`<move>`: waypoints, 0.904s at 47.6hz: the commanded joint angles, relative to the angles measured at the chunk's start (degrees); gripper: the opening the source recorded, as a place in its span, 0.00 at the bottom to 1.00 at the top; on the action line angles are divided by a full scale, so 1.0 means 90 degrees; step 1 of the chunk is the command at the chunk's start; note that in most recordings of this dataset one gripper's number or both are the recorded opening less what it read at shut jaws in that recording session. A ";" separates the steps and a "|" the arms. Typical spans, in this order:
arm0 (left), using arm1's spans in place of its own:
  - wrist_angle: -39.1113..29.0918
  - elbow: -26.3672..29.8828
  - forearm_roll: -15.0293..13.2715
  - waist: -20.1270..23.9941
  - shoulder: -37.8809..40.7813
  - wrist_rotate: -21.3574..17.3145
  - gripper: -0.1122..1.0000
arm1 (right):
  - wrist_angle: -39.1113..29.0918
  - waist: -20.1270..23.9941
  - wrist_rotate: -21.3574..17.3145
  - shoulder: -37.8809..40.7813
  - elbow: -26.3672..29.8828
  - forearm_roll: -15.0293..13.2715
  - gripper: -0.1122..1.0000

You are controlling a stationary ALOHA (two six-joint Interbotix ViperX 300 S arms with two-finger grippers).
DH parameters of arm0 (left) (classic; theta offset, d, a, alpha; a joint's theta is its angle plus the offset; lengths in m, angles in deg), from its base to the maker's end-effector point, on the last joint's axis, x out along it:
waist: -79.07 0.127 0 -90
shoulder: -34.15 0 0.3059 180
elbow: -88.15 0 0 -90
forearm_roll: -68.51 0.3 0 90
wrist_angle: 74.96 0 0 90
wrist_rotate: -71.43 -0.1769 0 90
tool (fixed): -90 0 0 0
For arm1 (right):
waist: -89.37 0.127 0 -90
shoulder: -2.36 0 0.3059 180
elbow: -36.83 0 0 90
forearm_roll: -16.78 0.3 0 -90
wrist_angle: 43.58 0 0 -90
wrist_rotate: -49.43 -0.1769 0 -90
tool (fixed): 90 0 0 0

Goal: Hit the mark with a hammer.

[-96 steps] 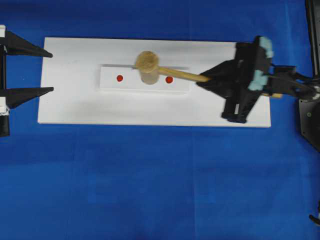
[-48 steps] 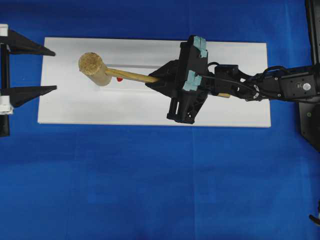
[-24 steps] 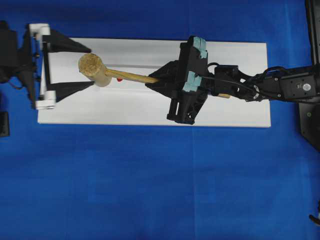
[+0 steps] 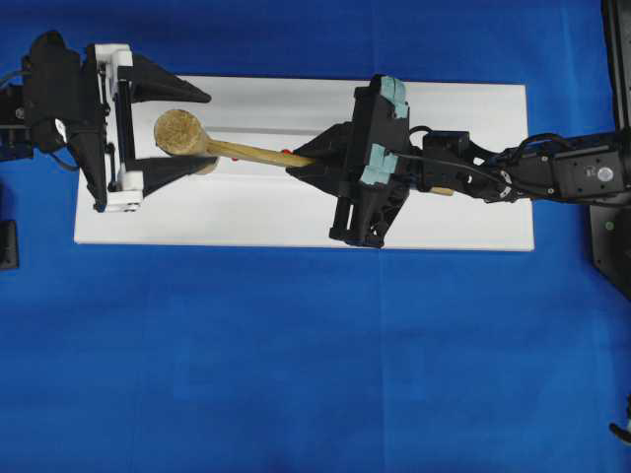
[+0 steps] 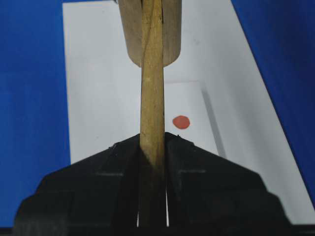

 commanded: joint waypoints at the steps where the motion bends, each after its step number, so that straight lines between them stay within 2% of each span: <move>1: 0.0117 0.0137 -0.0010 -0.0010 -0.0039 0.0107 0.76 | 0.0029 0.0020 0.0020 -0.0098 0.0186 -0.0020 0.12; 5: 0.0107 0.0127 0.0000 -0.0049 -0.0029 0.0098 0.53 | 0.0029 0.0020 0.0020 -0.0098 0.0176 -0.0029 0.12; 6: 0.0107 0.0117 0.0010 -0.0049 -0.0029 0.0088 0.50 | 0.0020 0.0020 0.0020 -0.0098 0.0186 -0.0029 0.12; 17: 0.0078 0.0107 0.0000 -0.0049 -0.0059 0.0195 0.51 | -0.0068 0.0010 0.0020 -0.0098 0.0186 -0.0088 0.12; 30: -0.0068 0.0107 0.0000 -0.0049 -0.0068 0.0586 0.51 | -0.0146 0.0010 0.0020 -0.0156 0.0107 -0.0117 0.13; 33: -0.0137 0.0107 0.0000 -0.0059 -0.0078 0.0674 0.51 | -0.0137 0.0010 0.0010 -0.0156 0.0098 -0.0117 0.22; 36: -0.0186 0.0127 0.0000 -0.0068 -0.0078 0.0791 0.51 | -0.0127 0.0020 0.0020 -0.0156 0.0107 -0.0117 0.37; 43: -0.0371 0.0137 -0.0039 -0.0068 -0.0127 0.1416 0.51 | -0.0098 0.0068 0.0234 -0.0186 0.0098 -0.0215 0.77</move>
